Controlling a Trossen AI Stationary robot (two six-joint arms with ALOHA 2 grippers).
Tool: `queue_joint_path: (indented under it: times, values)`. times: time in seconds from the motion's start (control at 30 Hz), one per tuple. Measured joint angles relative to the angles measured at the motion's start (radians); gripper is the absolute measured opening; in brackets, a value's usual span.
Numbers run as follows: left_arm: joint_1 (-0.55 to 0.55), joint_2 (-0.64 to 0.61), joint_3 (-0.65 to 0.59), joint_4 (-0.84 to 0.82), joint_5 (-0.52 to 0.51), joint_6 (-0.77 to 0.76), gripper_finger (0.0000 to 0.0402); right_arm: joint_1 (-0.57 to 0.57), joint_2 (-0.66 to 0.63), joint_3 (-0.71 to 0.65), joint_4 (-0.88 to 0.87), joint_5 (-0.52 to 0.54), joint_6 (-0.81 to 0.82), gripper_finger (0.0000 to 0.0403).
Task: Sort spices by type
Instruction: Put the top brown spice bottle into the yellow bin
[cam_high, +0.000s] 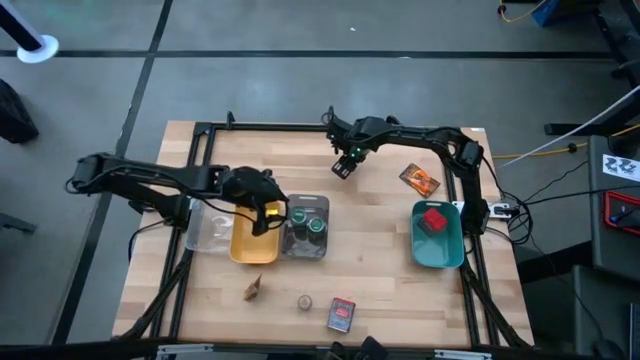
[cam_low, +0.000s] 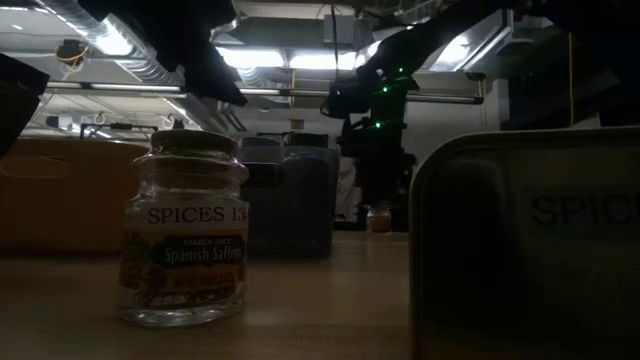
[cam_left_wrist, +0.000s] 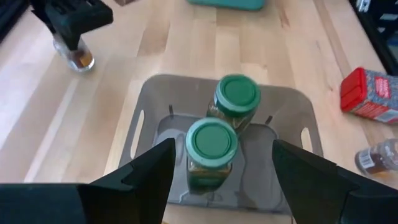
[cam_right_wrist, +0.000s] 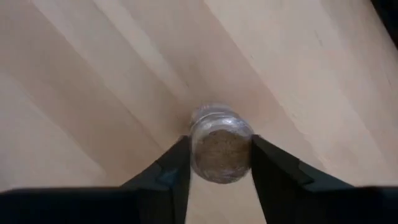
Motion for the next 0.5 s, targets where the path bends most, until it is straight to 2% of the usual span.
queue_joint_path:
  times: [0.2,0.33,0.5]
  values:
    - [0.008,-0.070,0.000,-0.018,-0.004,0.044,0.0251,0.000,0.001,-0.002,0.080,-0.082,-0.001,0.0132]
    - [0.016,-0.115,0.000,-0.024,-0.007,0.042,0.0251,0.000,0.002,-0.003,0.083,-0.079,-0.009,0.0118]
    - [0.016,-0.149,0.000,-0.026,-0.007,0.043,0.0251,0.000,0.003,-0.003,0.084,-0.065,-0.024,0.0146]
